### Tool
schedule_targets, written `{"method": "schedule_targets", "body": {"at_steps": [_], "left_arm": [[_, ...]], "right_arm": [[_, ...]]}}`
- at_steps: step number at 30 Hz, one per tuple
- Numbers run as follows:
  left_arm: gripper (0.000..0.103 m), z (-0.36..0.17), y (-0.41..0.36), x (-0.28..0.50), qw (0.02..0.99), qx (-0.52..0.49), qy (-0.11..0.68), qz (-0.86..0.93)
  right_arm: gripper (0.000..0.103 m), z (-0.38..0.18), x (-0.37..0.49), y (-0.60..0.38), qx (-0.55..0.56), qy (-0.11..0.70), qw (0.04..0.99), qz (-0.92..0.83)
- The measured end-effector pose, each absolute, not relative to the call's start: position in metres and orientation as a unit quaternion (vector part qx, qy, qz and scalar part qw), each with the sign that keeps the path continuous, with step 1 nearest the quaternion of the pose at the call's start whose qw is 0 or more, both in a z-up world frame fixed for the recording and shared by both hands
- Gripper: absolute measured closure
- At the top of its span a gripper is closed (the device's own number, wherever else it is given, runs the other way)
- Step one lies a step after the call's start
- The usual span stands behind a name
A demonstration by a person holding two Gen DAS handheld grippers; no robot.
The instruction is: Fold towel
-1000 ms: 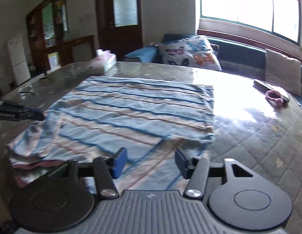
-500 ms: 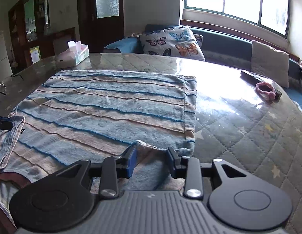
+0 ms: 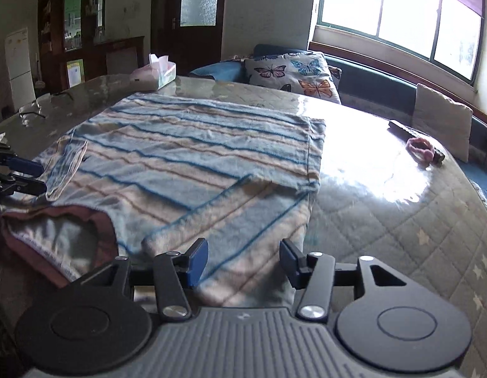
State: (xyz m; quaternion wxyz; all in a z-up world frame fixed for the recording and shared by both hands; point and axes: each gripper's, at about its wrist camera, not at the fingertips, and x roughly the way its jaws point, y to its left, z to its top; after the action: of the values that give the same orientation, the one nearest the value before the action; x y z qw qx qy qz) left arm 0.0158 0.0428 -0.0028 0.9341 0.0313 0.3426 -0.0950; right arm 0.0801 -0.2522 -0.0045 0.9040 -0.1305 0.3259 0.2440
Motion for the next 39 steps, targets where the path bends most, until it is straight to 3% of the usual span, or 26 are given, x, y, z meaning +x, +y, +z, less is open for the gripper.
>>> {"method": "schedule_targets", "body": {"at_steps": [10, 15, 28, 33, 39], "left_arm": [[0.047, 0.006, 0.045, -0.022, 0.932, 0.062, 0.341, -0.108], [0.035, 0.009, 0.046, -0.04, 0.929, 0.096, 0.338, -0.118], [0.035, -0.006, 0.033, -0.044, 0.924, 0.19, 0.311, -0.115], [0.049, -0.006, 0.032, -0.04, 0.922, 0.199, 0.308, -0.123], [0.053, -0.007, 0.031, -0.041, 0.919, 0.211, 0.305, -0.137]], "right_arm": [[0.043, 0.003, 0.044, -0.256, -0.176, 0.312, 0.896, 0.265], [0.033, 0.007, 0.032, -0.257, -0.196, 0.307, 0.885, 0.289], [0.032, -0.004, 0.034, -0.251, -0.237, 0.304, 0.872, 0.302], [0.032, -0.005, 0.041, -0.252, -0.234, 0.306, 0.874, 0.296], [0.032, -0.001, 0.033, -0.252, -0.243, 0.304, 0.858, 0.336]]}}
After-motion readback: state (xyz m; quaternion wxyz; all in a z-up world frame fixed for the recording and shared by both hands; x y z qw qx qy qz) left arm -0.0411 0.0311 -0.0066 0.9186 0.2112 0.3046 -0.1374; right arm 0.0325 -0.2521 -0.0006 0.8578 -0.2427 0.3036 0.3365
